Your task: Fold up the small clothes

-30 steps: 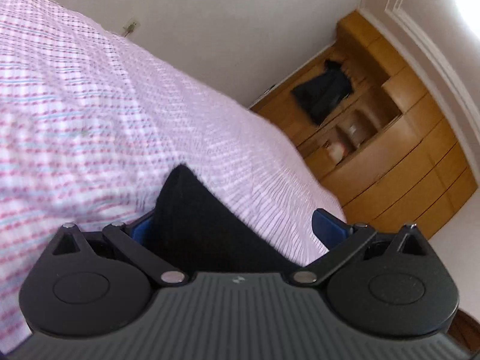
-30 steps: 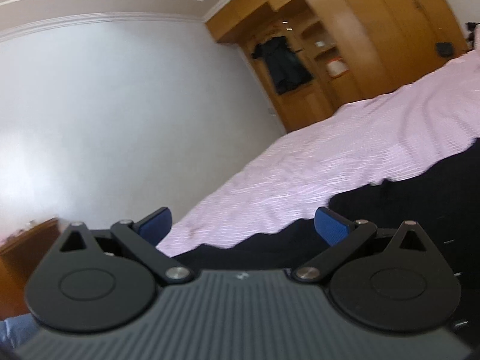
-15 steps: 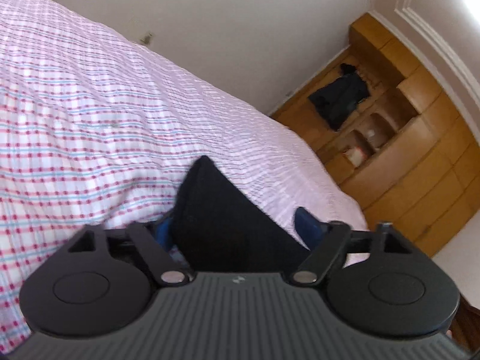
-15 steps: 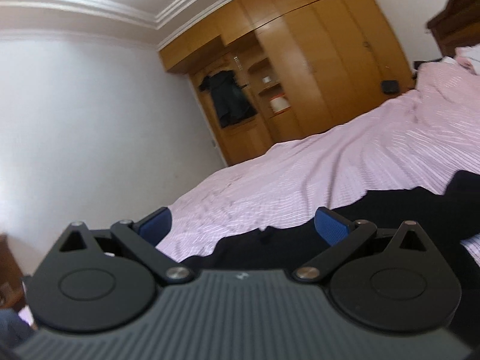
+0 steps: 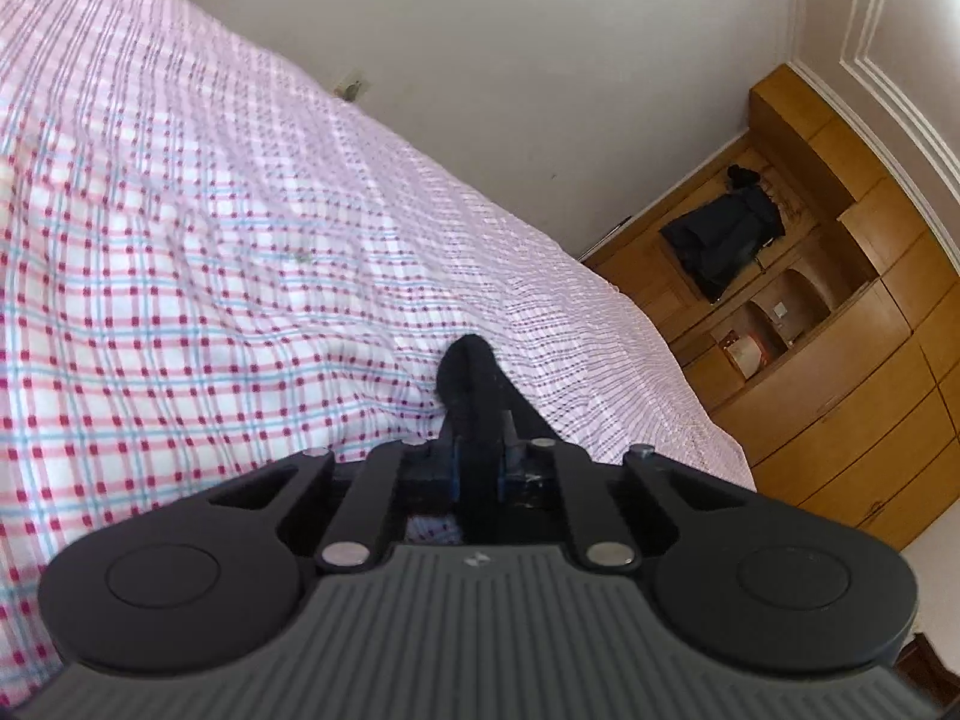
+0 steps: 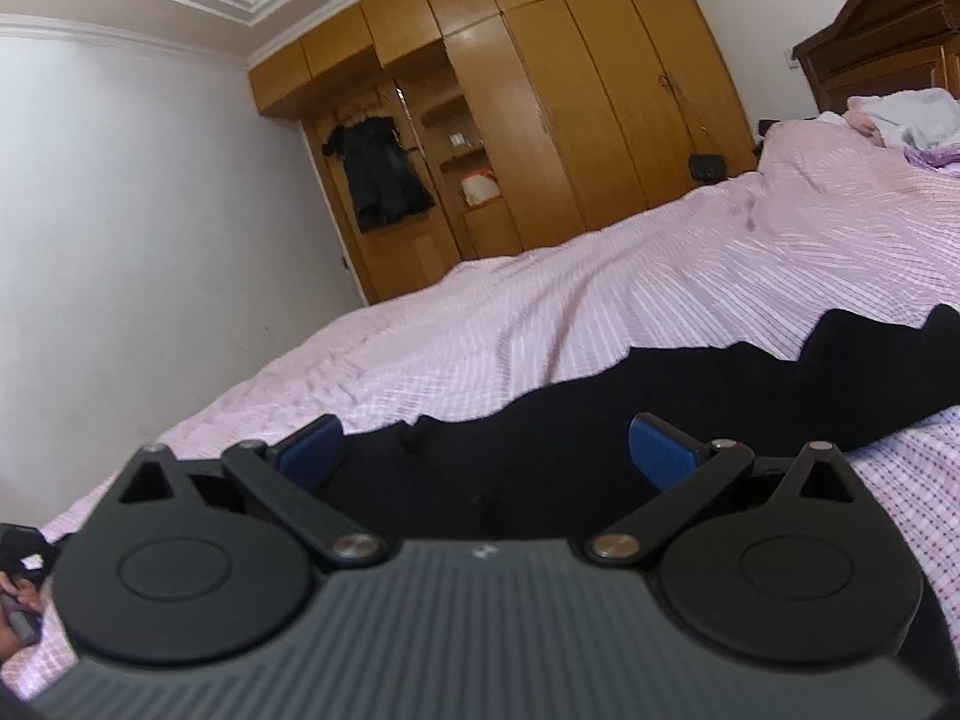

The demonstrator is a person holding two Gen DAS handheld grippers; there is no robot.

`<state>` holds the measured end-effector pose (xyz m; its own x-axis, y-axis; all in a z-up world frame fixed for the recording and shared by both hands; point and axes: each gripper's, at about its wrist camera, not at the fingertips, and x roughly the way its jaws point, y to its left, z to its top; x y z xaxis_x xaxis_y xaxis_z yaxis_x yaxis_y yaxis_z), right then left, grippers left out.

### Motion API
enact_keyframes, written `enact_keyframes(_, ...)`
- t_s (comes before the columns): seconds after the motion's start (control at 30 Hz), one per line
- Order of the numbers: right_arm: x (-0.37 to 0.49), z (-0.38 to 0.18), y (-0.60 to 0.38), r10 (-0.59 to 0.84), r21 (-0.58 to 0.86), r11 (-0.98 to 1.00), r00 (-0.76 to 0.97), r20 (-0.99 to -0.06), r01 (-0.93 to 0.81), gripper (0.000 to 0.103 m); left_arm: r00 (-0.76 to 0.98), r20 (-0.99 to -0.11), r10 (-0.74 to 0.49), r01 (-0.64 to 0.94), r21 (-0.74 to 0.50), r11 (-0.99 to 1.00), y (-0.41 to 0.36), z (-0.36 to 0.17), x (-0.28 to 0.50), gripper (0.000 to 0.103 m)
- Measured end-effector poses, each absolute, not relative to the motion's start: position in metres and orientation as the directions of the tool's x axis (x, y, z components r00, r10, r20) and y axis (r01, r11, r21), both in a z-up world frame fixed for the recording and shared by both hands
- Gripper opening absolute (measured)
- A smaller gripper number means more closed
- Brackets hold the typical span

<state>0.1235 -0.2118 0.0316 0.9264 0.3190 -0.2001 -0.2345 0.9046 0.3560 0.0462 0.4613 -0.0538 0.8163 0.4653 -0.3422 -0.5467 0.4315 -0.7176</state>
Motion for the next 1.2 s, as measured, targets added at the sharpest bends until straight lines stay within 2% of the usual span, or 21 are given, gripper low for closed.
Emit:
enact_keyframes(0.1,0.124,0.035,-0.212,0.296,0.315,0.922,0.933,-0.205,-0.224,0.103,0.804,-0.348,0.482,-0.571,-0.679,0.461,0.452,-0.035,0.047,0.010)
enact_keyframes(0.37,0.130,0.045,-0.220,0.262,0.170,0.960,0.932,-0.249,-0.224,0.103,0.849,-0.250,0.465,-0.510,-0.618,0.599,0.396,0.030,0.058,0.010)
enact_keyframes(0.7,0.137,0.049,-0.271,0.182,0.168,0.975,0.959,-0.216,-0.147,0.103,0.949,-0.195,0.248,-0.314,-0.533,0.786,0.228,0.098,0.150,0.010)
enact_keyframes(0.87,0.148,0.047,-0.298,0.112,0.143,0.986,0.971,-0.211,-0.083,0.103,0.974,-0.205,0.099,-0.191,-0.499,0.846,0.120,0.095,0.208,0.010)
enact_keyframes(1.03,0.151,0.044,-0.315,0.095,0.171,0.984,0.969,-0.229,-0.056,0.103,0.964,-0.263,-0.042,-0.116,-0.556,0.823,0.017,0.064,0.251,0.010)
enact_keyframes(1.2,0.147,0.034,-0.332,0.037,0.110,0.994,0.971,-0.238,-0.011,0.103,0.940,-0.318,-0.124,-0.035,-0.451,0.892,-0.068,0.038,0.268,0.010)
